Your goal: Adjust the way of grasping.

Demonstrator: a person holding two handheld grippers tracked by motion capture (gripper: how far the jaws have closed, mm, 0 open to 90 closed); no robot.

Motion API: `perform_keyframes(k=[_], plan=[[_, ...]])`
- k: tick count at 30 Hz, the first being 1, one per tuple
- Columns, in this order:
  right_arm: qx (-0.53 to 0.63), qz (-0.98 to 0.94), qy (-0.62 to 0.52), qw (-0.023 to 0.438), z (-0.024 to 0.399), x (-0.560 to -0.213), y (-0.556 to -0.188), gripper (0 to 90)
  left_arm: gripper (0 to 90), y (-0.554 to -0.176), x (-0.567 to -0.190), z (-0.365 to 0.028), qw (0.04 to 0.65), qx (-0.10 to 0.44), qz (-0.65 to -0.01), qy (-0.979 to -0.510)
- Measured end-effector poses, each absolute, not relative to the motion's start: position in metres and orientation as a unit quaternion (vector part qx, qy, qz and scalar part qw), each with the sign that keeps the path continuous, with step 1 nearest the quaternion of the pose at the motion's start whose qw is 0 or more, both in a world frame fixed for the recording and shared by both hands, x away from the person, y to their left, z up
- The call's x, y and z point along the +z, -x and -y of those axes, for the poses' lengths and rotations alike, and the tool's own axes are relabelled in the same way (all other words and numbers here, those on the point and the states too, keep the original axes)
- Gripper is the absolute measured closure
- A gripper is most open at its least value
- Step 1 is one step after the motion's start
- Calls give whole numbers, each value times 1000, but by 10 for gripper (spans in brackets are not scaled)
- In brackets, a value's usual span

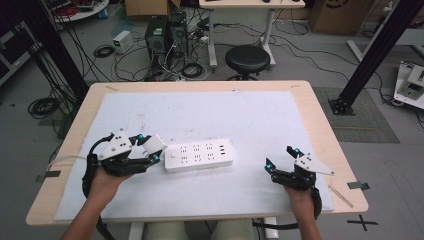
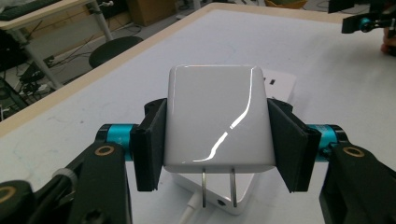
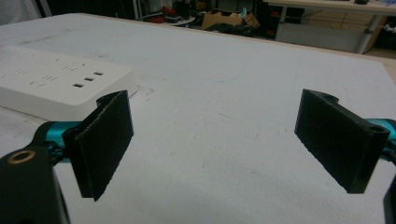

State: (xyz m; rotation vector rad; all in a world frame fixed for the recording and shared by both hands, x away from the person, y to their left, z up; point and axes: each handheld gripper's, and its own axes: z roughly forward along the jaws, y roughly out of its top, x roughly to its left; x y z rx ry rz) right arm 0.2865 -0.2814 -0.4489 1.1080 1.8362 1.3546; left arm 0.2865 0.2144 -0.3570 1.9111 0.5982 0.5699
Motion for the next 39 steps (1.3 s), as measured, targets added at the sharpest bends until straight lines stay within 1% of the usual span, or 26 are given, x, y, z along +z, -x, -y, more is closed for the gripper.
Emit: perform_keyframes(k=[5,8,13,20,31,32,39], plan=[[513,-694,-418,284,281,-447,-287,118,425,-283,-357,-210,502,229,-227,-802],[522,-702,-402,269,277,-441,-285,118,425,-281,-357,-205,501,225,-210,-809],[528,-717,-399,221,271,-431,-287,118,425,-277,-356,-198,503,222,-183,-815],[545,-731,-383,149,260,-421,-290,117,425,-273,-359,-186,487,212,-150,-834],[553,-739,-369,109,250,-419,-287,118,425,-272,-368,-164,471,198,-121,-851],[553,-742,-365,97,246,-418,-286,118,425,-272,-371,-155,457,200,-107,-860],[551,-752,-352,88,234,-422,-284,118,425,-269,-384,-139,447,192,-90,-869]])
